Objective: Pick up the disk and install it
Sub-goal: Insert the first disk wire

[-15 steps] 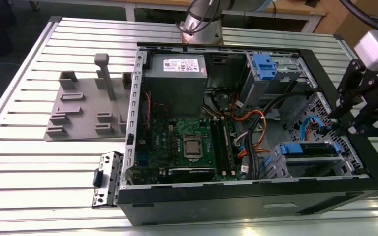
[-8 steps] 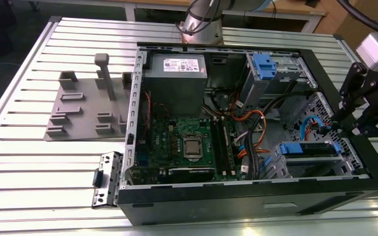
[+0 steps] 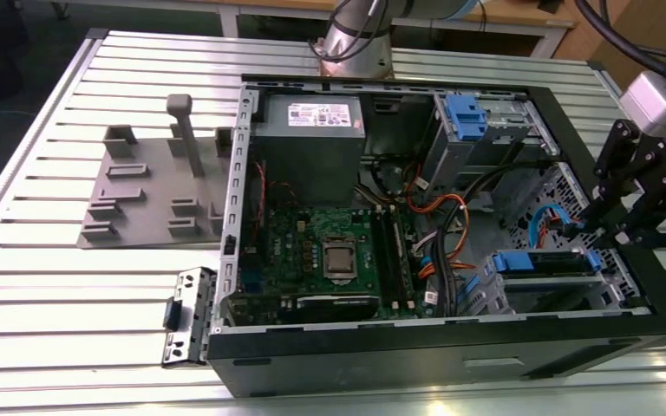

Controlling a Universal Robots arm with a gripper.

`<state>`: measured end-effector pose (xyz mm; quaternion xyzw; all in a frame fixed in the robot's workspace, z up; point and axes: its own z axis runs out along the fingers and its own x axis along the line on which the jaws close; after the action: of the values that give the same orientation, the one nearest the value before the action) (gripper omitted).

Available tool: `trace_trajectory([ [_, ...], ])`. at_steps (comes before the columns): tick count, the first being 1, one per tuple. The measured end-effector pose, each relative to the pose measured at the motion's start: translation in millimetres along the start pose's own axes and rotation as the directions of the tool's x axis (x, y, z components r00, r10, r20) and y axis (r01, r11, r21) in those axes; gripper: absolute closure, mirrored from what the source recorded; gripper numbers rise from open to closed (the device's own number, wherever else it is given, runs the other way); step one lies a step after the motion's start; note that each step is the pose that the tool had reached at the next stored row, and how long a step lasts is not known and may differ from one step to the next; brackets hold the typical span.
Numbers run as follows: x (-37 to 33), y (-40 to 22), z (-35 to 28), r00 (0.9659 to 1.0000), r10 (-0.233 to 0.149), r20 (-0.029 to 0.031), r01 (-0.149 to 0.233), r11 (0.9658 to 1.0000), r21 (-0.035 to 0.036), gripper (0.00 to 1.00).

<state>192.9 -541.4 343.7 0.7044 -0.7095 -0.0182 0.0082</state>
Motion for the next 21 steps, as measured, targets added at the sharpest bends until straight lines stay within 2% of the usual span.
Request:
trace_trajectory([
  [7, 0.0, 0.0, 0.2, 1.0000, 0.000, 0.0002, 0.000, 1.0000, -0.0001, 0.59],
  [8, 0.0, 0.0, 0.2, 1.0000, 0.000, 0.0002, 0.000, 1.0000, 0.0000, 0.66],
  [9, 0.0, 0.0, 0.2, 1.0000, 0.000, 0.0001, 0.000, 1.0000, 0.0000, 0.66],
  [11, -0.1, 0.0, 0.3, 1.0000, 0.000, 0.0001, 0.000, 1.0000, 0.0000, 0.78],
  [12, -0.1, 0.0, 0.3, 1.0000, 0.000, 0.0002, 0.000, 1.0000, 0.0000, 0.78],
  [13, -0.1, 0.0, 0.3, 1.0000, 0.000, 0.0002, 0.000, 1.0000, 0.0000, 0.84],
  [21, -0.2, 0.1, 0.4, 1.0000, 0.000, 0.0002, 0.000, 1.0000, 0.0000, 0.84],
])
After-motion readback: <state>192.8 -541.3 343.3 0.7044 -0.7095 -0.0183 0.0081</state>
